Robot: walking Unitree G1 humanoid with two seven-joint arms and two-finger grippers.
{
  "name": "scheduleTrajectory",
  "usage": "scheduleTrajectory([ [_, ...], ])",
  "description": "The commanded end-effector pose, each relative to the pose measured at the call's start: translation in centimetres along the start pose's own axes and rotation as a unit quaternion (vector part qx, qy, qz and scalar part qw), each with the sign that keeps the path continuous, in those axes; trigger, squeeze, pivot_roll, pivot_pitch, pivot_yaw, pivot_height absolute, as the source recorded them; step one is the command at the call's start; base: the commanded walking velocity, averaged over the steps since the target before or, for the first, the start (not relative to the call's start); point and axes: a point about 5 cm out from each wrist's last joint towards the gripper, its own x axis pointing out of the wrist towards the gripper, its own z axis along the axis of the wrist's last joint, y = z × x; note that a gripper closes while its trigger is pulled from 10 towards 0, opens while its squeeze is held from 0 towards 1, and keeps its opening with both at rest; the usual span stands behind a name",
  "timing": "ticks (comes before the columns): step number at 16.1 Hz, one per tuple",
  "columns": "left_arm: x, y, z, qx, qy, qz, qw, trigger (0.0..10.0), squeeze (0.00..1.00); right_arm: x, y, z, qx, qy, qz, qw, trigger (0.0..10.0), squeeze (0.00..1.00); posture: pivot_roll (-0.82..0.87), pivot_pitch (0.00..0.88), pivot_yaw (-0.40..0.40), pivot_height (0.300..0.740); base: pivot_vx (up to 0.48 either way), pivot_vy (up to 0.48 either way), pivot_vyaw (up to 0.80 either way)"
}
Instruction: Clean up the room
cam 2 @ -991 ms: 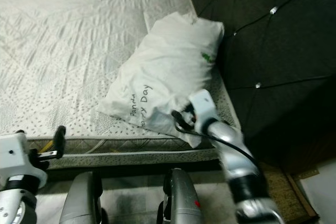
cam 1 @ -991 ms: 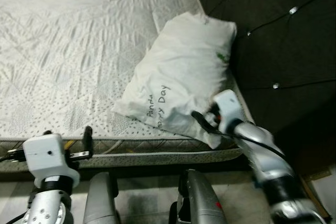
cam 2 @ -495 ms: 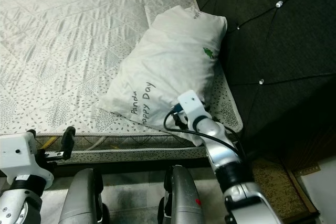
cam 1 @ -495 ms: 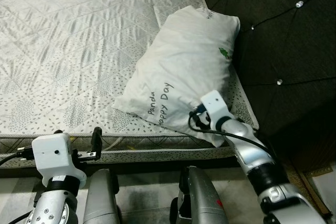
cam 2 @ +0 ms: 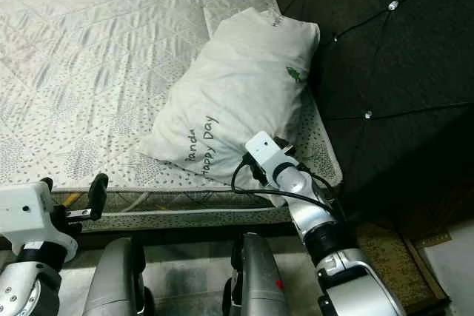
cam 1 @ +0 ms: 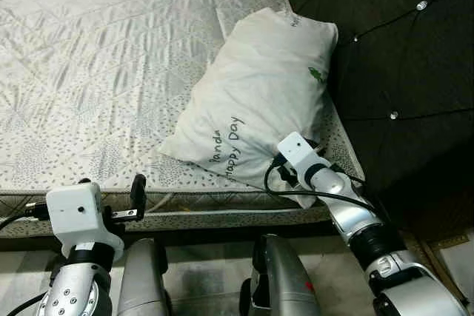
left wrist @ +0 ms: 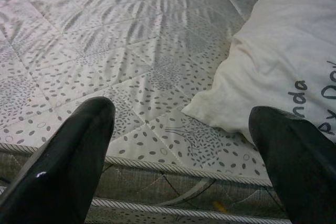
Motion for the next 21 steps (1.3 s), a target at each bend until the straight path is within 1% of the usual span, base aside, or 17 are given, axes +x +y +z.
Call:
scheduleTrajectory([
  [1,-0.1,-0.1,-0.1,-0.004,0.008,-0.002,1.0,10.0,0.0,0.1,0.1,-0.8,0.03,0.022,0.003,0.999,0.0,0.0,0.06,0.197,-0.146,0.579,0.0,0.0,0.0],
  [4,0.0,-0.2,-0.1,-0.009,0.007,-0.01,1.0,10.0,0.0,0.4,0.2,-0.7,0.057,0.023,0.002,0.998,0.0,0.0,0.06,0.189,-0.146,0.579,0.0,0.0,0.0],
  [5,0.0,-0.5,-0.1,-0.018,0.005,-0.023,1.0,10.0,0.0,0.5,0.1,-0.8,0.067,0.026,0.0,0.997,0.0,0.0,0.06,0.186,-0.145,0.579,0.0,0.0,0.0],
  [6,-0.1,-1.4,0.2,-0.038,-0.001,-0.062,0.997,10.0,0.0,0.5,0.0,-0.9,0.086,0.03,-0.005,0.996,0.0,0.0,0.06,0.182,-0.144,0.579,0.0,0.0,0.0],
  [9,-0.3,-2.7,0.5,-0.048,-0.005,-0.113,0.992,10.0,0.0,0.6,-0.2,-1.0,0.099,0.032,-0.009,0.995,0.0,0.0,0.07,0.172,-0.141,0.579,0.0,0.0,0.0],
  [12,-0.1,-2.8,0.1,-0.059,0.01,-0.121,0.991,10.0,0.0,0.8,-0.4,-0.6,0.109,0.023,-0.016,0.994,0.0,0.0,0.07,0.161,-0.138,0.579,0.0,0.0,0.0],
  [13,-0.3,-2.8,-0.4,-0.065,0.026,-0.129,0.989,10.0,0.0,0.8,-0.5,-0.4,0.113,0.018,-0.02,0.993,0.0,0.0,0.07,0.155,-0.138,0.579,0.0,0.0,0.0],
  [15,-0.4,-2.6,-1.0,-0.065,0.038,-0.122,0.99,10.0,0.0,0.9,-0.6,-0.2,0.115,0.015,-0.021,0.993,0.0,0.0,0.08,0.149,-0.136,0.579,0.0,0.0,0.0],
  [19,-0.1,-2.3,-0.9,-0.063,0.035,-0.117,0.991,10.0,0.0,1.1,-0.6,0.0,0.115,0.012,-0.012,0.993,0.0,0.0,0.08,0.143,-0.133,0.579,0.0,0.0,0.0],
  [21,0.1,-2.3,-0.7,-0.062,0.031,-0.115,0.991,10.0,0.0,1.2,-1.3,0.4,0.108,0.008,-0.013,0.994,0.0,0.0,0.08,0.142,-0.131,0.579,0.0,0.0,0.0],
])
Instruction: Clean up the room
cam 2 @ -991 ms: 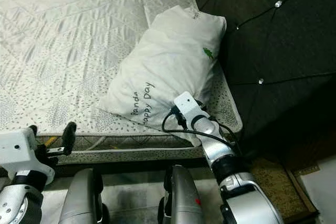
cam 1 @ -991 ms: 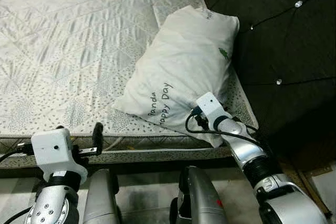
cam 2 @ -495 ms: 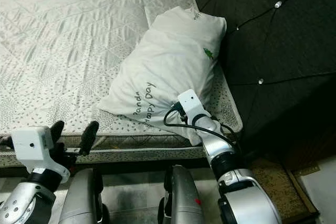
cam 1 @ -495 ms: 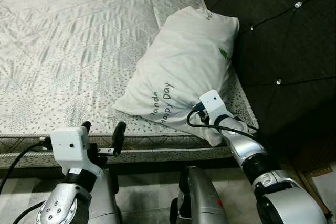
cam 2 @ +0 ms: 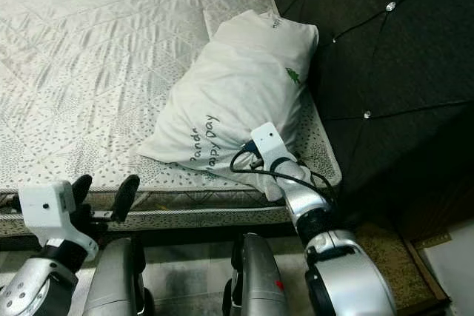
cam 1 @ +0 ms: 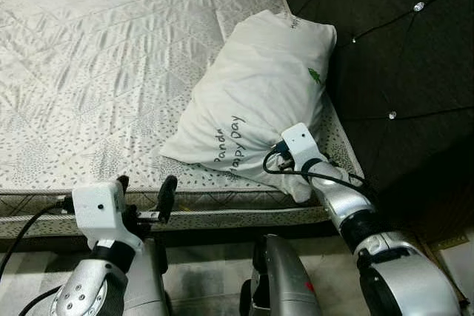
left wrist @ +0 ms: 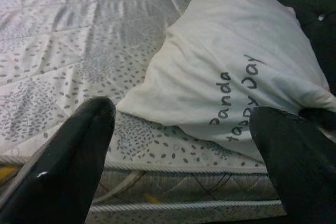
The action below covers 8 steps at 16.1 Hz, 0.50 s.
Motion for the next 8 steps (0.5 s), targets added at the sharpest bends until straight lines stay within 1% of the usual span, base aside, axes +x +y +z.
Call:
scheduleTrajectory([
  [1,0.0,0.1,-0.4,-0.002,0.014,0.004,1.0,10.0,0.0,0.0,-1.2,0.3,-0.004,-0.001,-0.013,1.0,0.0,0.0,0.07,0.143,-0.13,0.579,0.0,0.0,0.0],
  [2,0.0,0.1,-0.4,-0.002,0.014,0.004,1.0,10.0,0.0,0.0,-1.2,0.3,-0.004,-0.001,-0.013,1.0,0.0,0.0,0.07,0.143,-0.13,0.579,0.0,0.0,0.0],
  [3,0.2,0.2,-0.4,0.0,0.012,0.007,1.0,10.0,0.0,-0.1,-3.8,1.8,-0.019,-0.013,-0.045,0.999,0.0,0.0,0.07,0.142,-0.129,0.579,0.0,0.0,0.0],
  [4,0.3,0.3,-0.4,0.001,0.011,0.01,1.0,10.0,0.0,-0.2,-5.4,2.8,-0.028,-0.022,-0.067,0.997,0.0,0.0,0.07,0.141,-0.129,0.579,0.0,0.0,0.0],
  [5,0.3,0.3,-0.4,0.001,0.011,0.01,1.0,10.0,0.0,-0.3,-5.8,3.1,-0.031,-0.024,-0.072,0.997,0.0,0.0,0.07,0.141,-0.129,0.579,0.0,0.0,0.0],
  [6,0.5,0.4,-0.4,0.003,0.01,0.012,1.0,10.0,0.0,-0.5,-7.4,4.5,-0.039,-0.036,-0.093,0.994,0.0,0.0,0.07,0.139,-0.129,0.579,0.0,0.0,0.0],
  [7,0.6,0.4,-0.3,0.005,0.008,0.014,1.0,10.0,0.0,-0.7,-8.3,5.6,-0.044,-0.046,-0.106,0.992,0.0,0.0,0.07,0.137,-0.129,0.579,0.0,0.0,0.0],
  [8,0.6,0.5,-0.3,0.005,0.008,0.015,1.0,10.0,0.0,-0.8,-8.6,6.0,-0.045,-0.049,-0.11,0.992,0.0,0.0,0.07,0.137,-0.129,0.579,0.0,0.0,0.0],
])
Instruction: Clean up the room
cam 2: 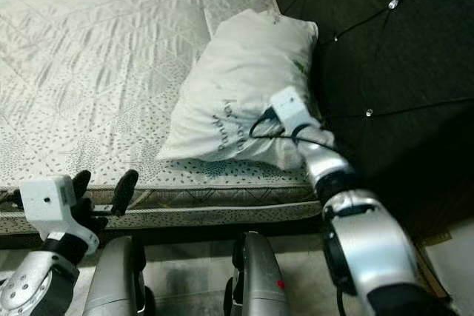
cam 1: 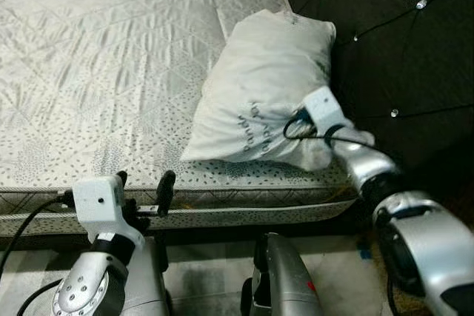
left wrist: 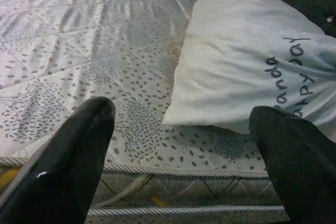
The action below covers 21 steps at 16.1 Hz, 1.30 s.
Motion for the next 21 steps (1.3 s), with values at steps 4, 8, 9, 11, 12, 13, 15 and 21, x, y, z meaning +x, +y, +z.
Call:
scheduleTrajectory([
  [4,0.3,0.6,-0.1,0.014,0.001,0.018,1.0,10.0,0.0,-0.9,-6.5,4.5,-0.014,-0.057,-0.103,0.993,0.0,0.0,0.07,0.125,-0.13,0.579,0.0,0.0,0.0],
  [8,0.7,1.1,0.1,0.025,-0.004,0.028,0.999,10.0,0.0,-2.0,-9.8,6.5,0.028,-0.096,-0.137,0.986,0.0,0.0,0.07,0.116,-0.122,0.579,0.0,0.0,0.0],
  [9,0.9,1.2,0.2,0.027,-0.006,0.029,0.999,10.0,0.0,-2.2,-10.1,7.2,0.031,-0.108,-0.136,0.984,0.0,0.0,0.07,0.11,-0.12,0.579,0.0,0.0,0.0],
  [11,1.3,1.3,0.4,0.031,-0.01,0.031,0.999,10.0,0.0,-2.4,-10.6,7.6,0.027,-0.12,-0.133,0.983,0.0,0.0,0.08,0.105,-0.12,0.579,0.0,0.0,0.0],
  [12,1.3,1.4,0.4,0.033,-0.012,0.032,0.999,10.0,0.0,-2.6,-11.0,7.5,0.029,-0.123,-0.134,0.983,0.0,0.0,0.08,0.1,-0.12,0.579,0.0,0.0,0.0],
  [13,1.3,1.4,0.4,0.034,-0.012,0.033,0.999,10.0,0.0,-2.7,-11.2,7.4,0.026,-0.123,-0.136,0.983,0.0,0.0,0.08,0.1,-0.12,0.579,0.0,0.0,0.0],
  [15,1.5,1.5,0.4,0.036,-0.014,0.037,0.999,10.0,0.0,-3.2,-12.1,5.9,0.056,-0.13,-0.124,0.982,0.0,0.0,0.08,0.089,-0.115,0.579,0.0,0.0,0.0],
  [21,2.2,1.2,0.3,0.034,-0.017,0.025,0.999,10.0,0.0,-3.4,-10.8,0.6,0.059,-0.1,-0.079,0.99,0.0,0.0,0.05,0.075,-0.091,0.579,0.0,0.0,0.0],
])
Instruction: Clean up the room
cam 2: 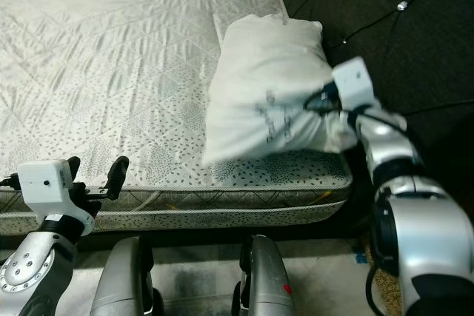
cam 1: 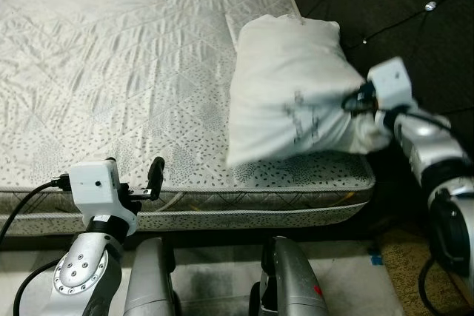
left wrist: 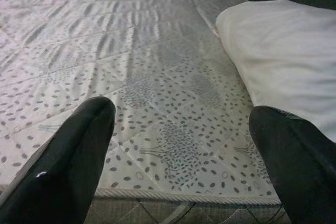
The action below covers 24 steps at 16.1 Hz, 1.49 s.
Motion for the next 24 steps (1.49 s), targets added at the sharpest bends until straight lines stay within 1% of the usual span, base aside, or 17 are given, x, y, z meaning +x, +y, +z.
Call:
scheduleTrajectory([
  [1,0.2,-0.2,-0.2,-0.002,0.001,-0.005,1.0,10.0,0.0,-0.2,-1.4,2.2,0.011,-0.067,-0.028,0.997,0.0,0.0,0.05,0.072,-0.087,0.579,0.0,0.0,0.0],
  [2,0.2,-0.2,-0.2,-0.002,0.001,-0.006,1.0,10.0,0.0,-0.1,-1.0,2.0,0.015,-0.066,-0.026,0.997,0.0,0.0,0.05,0.072,-0.086,0.579,0.0,0.0,0.0],
  [3,0.4,-0.2,-0.1,-0.002,0.0,-0.009,1.0,10.0,0.0,0.2,0.5,1.4,0.037,-0.067,-0.013,0.997,0.0,0.0,0.05,0.071,-0.08,0.579,0.0,0.0,0.0],
  [4,0.4,-0.2,-0.1,-0.002,0.0,-0.009,1.0,10.0,0.0,0.3,1.0,1.2,0.041,-0.066,-0.008,0.997,0.0,0.0,0.05,0.071,-0.08,0.579,0.0,0.0,0.0],
  [6,0.4,-0.3,-0.2,-0.002,0.0,-0.011,1.0,10.0,0.0,0.6,3.4,-0.2,0.082,-0.044,0.012,0.996,0.0,0.0,0.04,0.066,-0.083,0.579,0.0,0.0,0.0],
  [7,0.4,-0.3,-0.2,-0.002,0.0,-0.012,1.0,10.0,0.0,0.7,4.6,-1.0,0.116,-0.03,0.021,0.993,0.0,0.0,0.04,0.063,-0.086,0.579,0.0,0.0,0.0],
  [9,0.5,-0.4,-0.3,-0.003,-0.001,-0.013,1.0,10.0,0.0,0.8,6.3,-2.4,0.176,0.004,0.019,0.984,0.0,0.0,0.04,0.061,-0.091,0.579,0.0,0.0,0.0],
  [10,0.5,-0.4,-0.3,-0.003,-0.001,-0.013,1.0,10.0,0.0,0.8,6.6,-2.6,0.187,0.01,0.019,0.982,0.0,0.0,0.04,0.061,-0.091,0.579,0.0,0.0,0.0],
  [11,0.5,-0.4,-0.3,-0.003,-0.001,-0.013,1.0,10.0,0.0,0.8,7.5,-3.1,0.191,0.02,0.026,0.981,0.0,0.0,0.04,0.055,-0.092,0.579,0.0,0.0,0.0],
  [12,0.6,-0.5,-0.3,-0.004,-0.002,-0.012,1.0,10.0,0.0,0.7,7.9,-3.2,0.185,0.022,0.032,0.982,0.0,0.0,0.05,0.054,-0.091,0.579,0.0,0.0,0.0],
  [13,0.6,-0.5,-0.3,-0.004,-0.003,-0.013,1.0,10.0,0.0,0.8,7.6,-3.0,0.179,0.026,0.031,0.983,0.0,0.0,0.05,0.052,-0.091,0.579,0.0,0.0,0.0],
  [16,0.6,-0.5,-0.3,-0.003,-0.003,-0.013,1.0,10.0,0.0,1.2,6.2,-1.5,0.155,0.025,0.023,0.987,0.0,0.0,0.05,0.049,-0.093,0.579,0.0,0.0,0.0],
  [17,0.6,-0.5,-0.3,-0.002,-0.005,-0.012,1.0,10.0,0.0,1.1,4.8,-1.1,0.163,0.029,0.009,0.986,0.0,0.0,0.05,0.048,-0.103,0.579,0.0,0.0,0.0],
  [19,0.4,-0.4,-0.1,-0.002,-0.009,-0.006,1.0,10.0,0.0,0.5,2.2,-1.1,0.175,0.019,-0.006,0.984,0.0,0.0,0.06,0.049,-0.113,0.579,0.0,0.0,0.0],
  [20,0.4,-0.3,-0.1,-0.001,-0.009,-0.003,1.0,10.0,0.0,0.3,1.3,-1.1,0.174,0.016,-0.017,0.984,0.0,0.0,0.06,0.051,-0.113,0.579,0.0,0.0,0.0],
  [22,0.1,0.0,-0.1,0.0,-0.008,0.002,1.0,10.0,0.0,-0.6,-1.3,-1.2,0.166,0.004,-0.047,0.985,0.0,0.0,0.06,0.051,-0.112,0.579,0.0,0.0,0.0],
  [24,0.2,0.0,-0.2,0.0,-0.007,0.002,1.0,10.0,0.0,-2.1,-4.5,-2.1,0.166,0.006,-0.096,0.981,0.0,0.0,0.04,0.052,-0.101,0.579,0.0,0.0,0.0],
])
